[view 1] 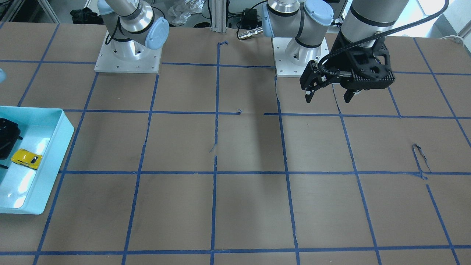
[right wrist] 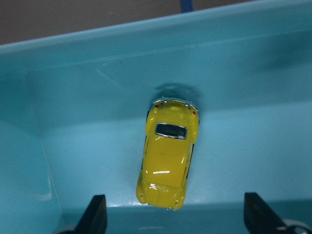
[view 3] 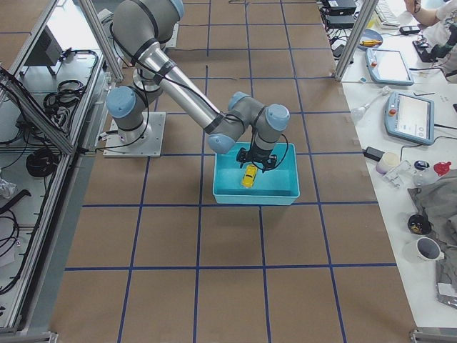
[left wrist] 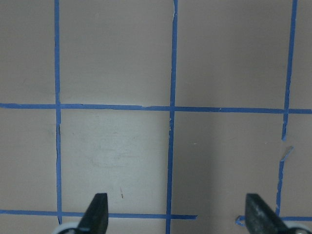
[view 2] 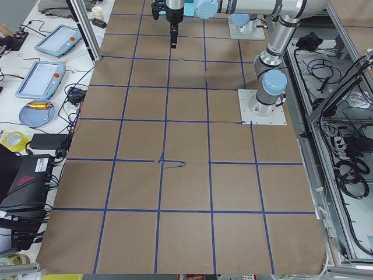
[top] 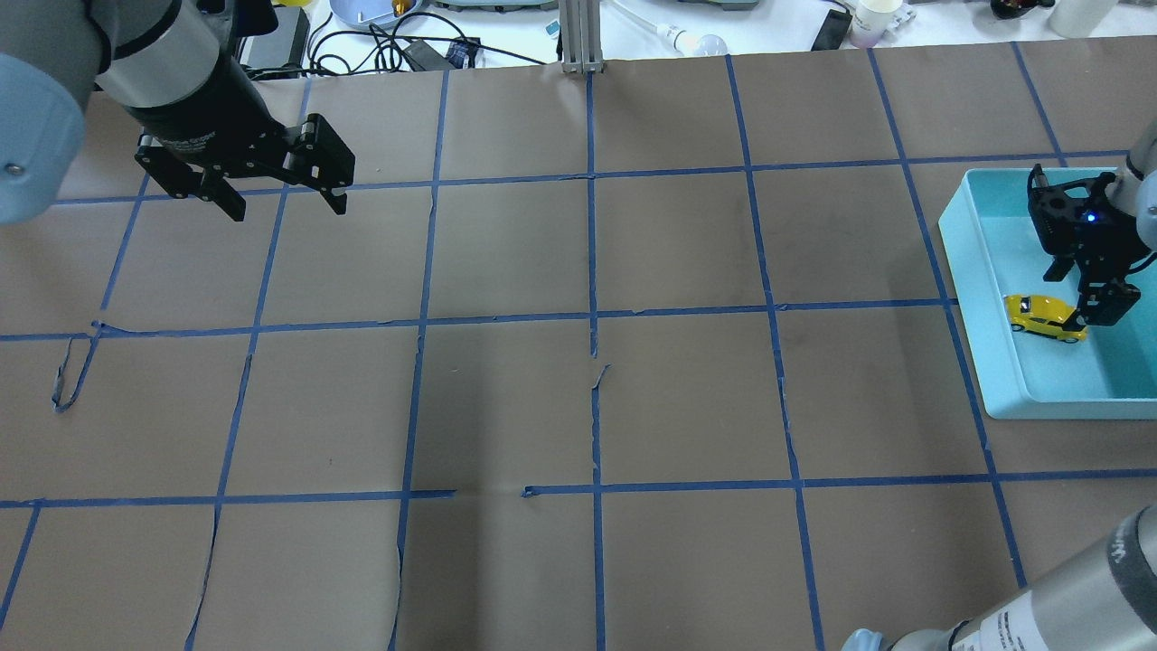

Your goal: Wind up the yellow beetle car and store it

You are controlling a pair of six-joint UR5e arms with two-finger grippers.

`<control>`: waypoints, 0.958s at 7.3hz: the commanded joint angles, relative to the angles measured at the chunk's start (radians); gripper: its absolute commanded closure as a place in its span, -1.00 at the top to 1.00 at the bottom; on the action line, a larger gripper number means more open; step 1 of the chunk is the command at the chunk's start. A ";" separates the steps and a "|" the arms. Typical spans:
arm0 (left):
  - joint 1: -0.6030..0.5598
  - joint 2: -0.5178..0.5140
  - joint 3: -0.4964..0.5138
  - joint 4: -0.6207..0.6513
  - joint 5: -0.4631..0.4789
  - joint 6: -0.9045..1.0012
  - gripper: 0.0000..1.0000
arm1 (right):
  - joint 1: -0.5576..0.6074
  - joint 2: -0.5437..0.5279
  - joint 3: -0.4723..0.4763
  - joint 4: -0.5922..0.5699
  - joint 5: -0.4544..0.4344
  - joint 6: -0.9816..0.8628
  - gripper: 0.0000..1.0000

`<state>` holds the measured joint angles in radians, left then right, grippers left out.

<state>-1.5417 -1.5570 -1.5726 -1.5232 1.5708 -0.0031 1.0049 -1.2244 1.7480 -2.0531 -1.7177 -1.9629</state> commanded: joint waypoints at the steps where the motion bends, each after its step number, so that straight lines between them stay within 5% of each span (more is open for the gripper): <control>1: 0.000 0.000 0.000 0.000 0.000 0.000 1.00 | 0.004 -0.130 -0.016 0.014 0.019 0.176 0.95; 3: 0.002 0.000 0.000 0.000 0.000 0.000 1.00 | 0.032 -0.211 -0.025 0.103 0.058 0.605 1.00; 6: 0.002 0.000 0.000 0.000 0.000 0.000 1.00 | 0.243 -0.289 -0.062 0.308 0.064 1.443 1.00; 7: 0.002 0.000 0.000 0.000 0.000 0.000 1.00 | 0.327 -0.297 -0.088 0.345 0.073 1.589 1.00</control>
<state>-1.5402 -1.5570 -1.5723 -1.5232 1.5708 -0.0030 1.2263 -1.5017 1.6885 -1.7735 -1.6548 -0.6325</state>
